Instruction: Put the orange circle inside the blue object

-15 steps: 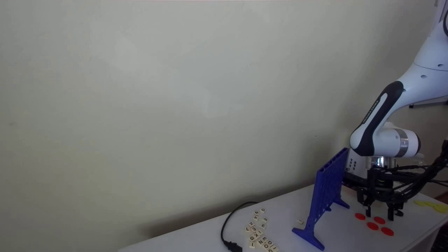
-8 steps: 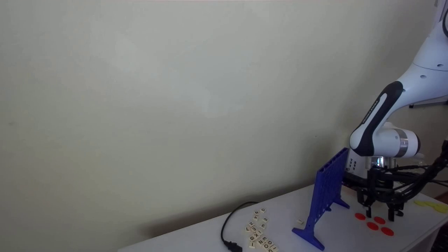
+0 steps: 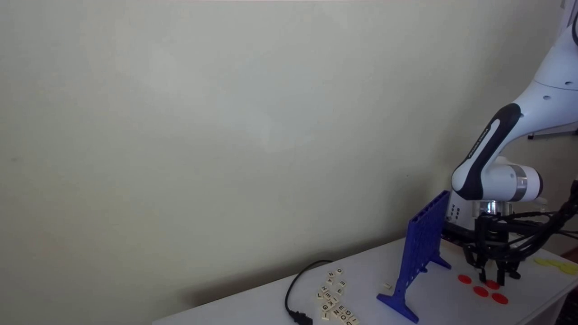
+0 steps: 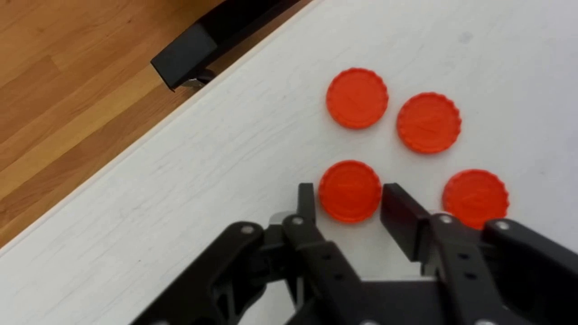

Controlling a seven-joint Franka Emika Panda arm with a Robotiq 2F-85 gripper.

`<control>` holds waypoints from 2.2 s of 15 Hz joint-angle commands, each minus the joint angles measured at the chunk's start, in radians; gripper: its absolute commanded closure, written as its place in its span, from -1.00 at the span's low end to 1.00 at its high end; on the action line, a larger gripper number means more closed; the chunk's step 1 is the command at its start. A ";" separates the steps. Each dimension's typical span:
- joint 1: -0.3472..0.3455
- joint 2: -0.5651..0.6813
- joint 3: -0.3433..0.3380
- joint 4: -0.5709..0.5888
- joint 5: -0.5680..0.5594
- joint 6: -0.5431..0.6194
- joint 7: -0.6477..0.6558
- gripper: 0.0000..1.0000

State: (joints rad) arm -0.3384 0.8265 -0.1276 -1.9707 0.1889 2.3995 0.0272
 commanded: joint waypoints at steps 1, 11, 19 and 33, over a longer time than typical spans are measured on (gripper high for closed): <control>0.010 0.021 -0.011 0.017 0.002 -0.023 0.005 0.75; -0.012 -0.059 -0.001 -0.059 0.009 0.021 -0.060 0.83; -0.043 -0.226 0.022 -0.239 0.009 0.173 -0.207 0.83; -0.236 -0.602 0.271 -0.559 0.296 0.369 -0.688 0.83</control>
State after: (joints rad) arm -0.5275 0.3217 0.0850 -2.4662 0.3599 2.7688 -0.5239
